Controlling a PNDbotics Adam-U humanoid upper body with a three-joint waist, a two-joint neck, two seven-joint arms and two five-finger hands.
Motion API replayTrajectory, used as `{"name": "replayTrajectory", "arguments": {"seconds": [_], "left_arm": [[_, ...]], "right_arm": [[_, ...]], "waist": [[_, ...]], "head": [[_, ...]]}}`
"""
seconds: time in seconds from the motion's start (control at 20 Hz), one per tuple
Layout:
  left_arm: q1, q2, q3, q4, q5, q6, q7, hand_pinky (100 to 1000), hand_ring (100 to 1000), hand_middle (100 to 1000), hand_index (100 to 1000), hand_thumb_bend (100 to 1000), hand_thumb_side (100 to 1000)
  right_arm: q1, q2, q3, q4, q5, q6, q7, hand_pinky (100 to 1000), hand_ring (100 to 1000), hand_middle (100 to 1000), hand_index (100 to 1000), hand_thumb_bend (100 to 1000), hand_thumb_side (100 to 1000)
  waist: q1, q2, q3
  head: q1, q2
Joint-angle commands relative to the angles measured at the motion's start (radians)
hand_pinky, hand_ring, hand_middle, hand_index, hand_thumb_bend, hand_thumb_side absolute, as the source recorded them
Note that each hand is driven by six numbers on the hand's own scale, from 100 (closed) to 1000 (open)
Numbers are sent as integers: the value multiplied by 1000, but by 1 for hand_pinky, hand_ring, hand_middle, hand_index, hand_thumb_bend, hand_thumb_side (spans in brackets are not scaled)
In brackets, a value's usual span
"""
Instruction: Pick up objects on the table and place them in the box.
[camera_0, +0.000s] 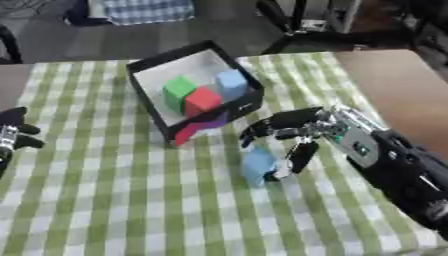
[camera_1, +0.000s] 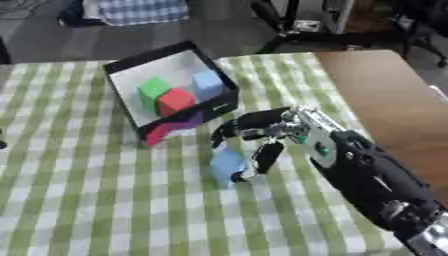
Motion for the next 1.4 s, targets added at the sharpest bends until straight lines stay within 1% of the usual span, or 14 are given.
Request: {"name": "replayTrajectory", "arguments": {"seconds": [0.05,0.2,0.25,0.35,0.45,0.55,0.6,0.65,0.7,0.8,1.0,1.15,1.3,1.4], "left_arm": [[-13,12,5,-16,1,-3,-2,770,532,553,831,262,809],[-13,11,5,-16,2,-3,-2,770,532,553,831,261,809],[-13,11,5,-16,2,-3,-2,770,532,553,831,261,809],[-14,11,5,-16,2,-3,-2,770,532,553,831,261,809],[-14,11,5,-16,2,-3,-2,770,532,553,831,261,810],[-13,11,6,-16,2,-3,-1,770,532,553,831,260,810],[-13,11,6,-16,2,-3,-1,770,532,553,831,260,810],[-14,11,6,-16,2,-3,-1,770,532,553,831,260,810],[-14,10,6,-16,3,-3,-1,770,532,553,831,260,809],[-13,10,6,-16,3,-3,-1,770,532,553,831,260,809],[-12,12,9,-16,2,-3,1,770,532,553,831,260,809],[-12,10,8,-15,3,-3,1,770,532,553,831,260,809],[-14,8,8,-15,3,-4,1,771,533,553,831,258,810],[-18,4,7,-15,4,-4,1,771,533,553,831,258,810]], "right_arm": [[-12,-4,-2,-1,5,-157,145,967,927,928,838,386,494],[-11,-4,-2,0,8,-158,142,966,927,926,776,369,473],[-11,-4,-2,0,11,-158,142,966,927,926,776,369,473],[-9,-5,-4,2,23,-159,138,964,926,923,705,342,458],[-7,-7,-9,4,33,-159,127,962,923,917,656,326,450],[-6,-9,-13,3,39,-161,110,958,917,906,559,307,436],[-6,-11,-16,0,40,-161,99,953,908,891,494,293,426],[-6,-12,-19,-3,40,-159,87,952,906,887,482,290,423],[-5,-13,-23,-6,38,-157,74,948,890,863,417,258,404],[-2,-20,-35,-25,19,-147,43,944,877,845,382,235,386],[-18,-51,-53,-113,-55,-120,2,943,872,837,373,204,349],[-52,-70,-76,-193,-129,-78,-2,943,872,837,373,199,321],[-94,-55,-112,-229,-162,-32,-4,938,867,835,372,198,279],[-129,-22,-138,-208,-151,-6,-15,936,866,835,375,194,266]], "waist": [[11,-10,3],[10,-10,3],[10,-10,3],[10,-10,3],[10,-10,3],[10,-10,2],[10,-11,2],[10,-11,2],[10,-11,1],[10,-12,0],[9,-14,-2],[9,-15,-4],[11,-13,-4],[15,-11,2]], "head": [[-3,-2],[-3,-2],[-2,-2],[-2,-2],[-2,-2],[-2,-2],[-2,-2],[-1,-2],[-1,-2],[1,-2],[3,-2],[3,-2],[1,-2],[-3,-2]]}}
